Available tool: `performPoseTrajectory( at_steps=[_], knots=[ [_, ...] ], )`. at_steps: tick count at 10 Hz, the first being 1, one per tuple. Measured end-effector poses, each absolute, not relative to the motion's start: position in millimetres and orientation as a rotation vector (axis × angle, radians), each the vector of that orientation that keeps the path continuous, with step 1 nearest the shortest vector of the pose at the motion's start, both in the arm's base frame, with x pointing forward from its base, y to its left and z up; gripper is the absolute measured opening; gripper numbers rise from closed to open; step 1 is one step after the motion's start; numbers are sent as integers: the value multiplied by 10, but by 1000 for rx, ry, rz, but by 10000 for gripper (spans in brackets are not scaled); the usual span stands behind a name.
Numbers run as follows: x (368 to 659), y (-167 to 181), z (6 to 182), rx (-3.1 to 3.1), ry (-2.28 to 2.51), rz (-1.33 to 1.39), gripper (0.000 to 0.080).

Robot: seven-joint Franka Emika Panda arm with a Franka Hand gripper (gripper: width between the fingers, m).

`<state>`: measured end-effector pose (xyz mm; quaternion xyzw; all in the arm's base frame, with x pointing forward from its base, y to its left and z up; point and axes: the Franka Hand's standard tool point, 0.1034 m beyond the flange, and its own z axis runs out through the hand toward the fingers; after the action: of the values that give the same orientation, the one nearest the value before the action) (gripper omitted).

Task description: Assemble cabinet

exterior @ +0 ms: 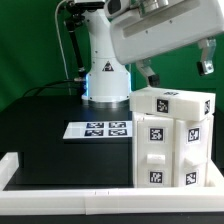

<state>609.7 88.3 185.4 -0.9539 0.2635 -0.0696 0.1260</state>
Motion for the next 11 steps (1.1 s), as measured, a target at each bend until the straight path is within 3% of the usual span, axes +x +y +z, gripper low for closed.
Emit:
performPoseTrajectory(
  at_steps=[6,11],
  knots=[
    [6108,889,1836,-2952,128,-225,797],
    [6092,838,1752,-2952,-880,-243,797]
  ],
)
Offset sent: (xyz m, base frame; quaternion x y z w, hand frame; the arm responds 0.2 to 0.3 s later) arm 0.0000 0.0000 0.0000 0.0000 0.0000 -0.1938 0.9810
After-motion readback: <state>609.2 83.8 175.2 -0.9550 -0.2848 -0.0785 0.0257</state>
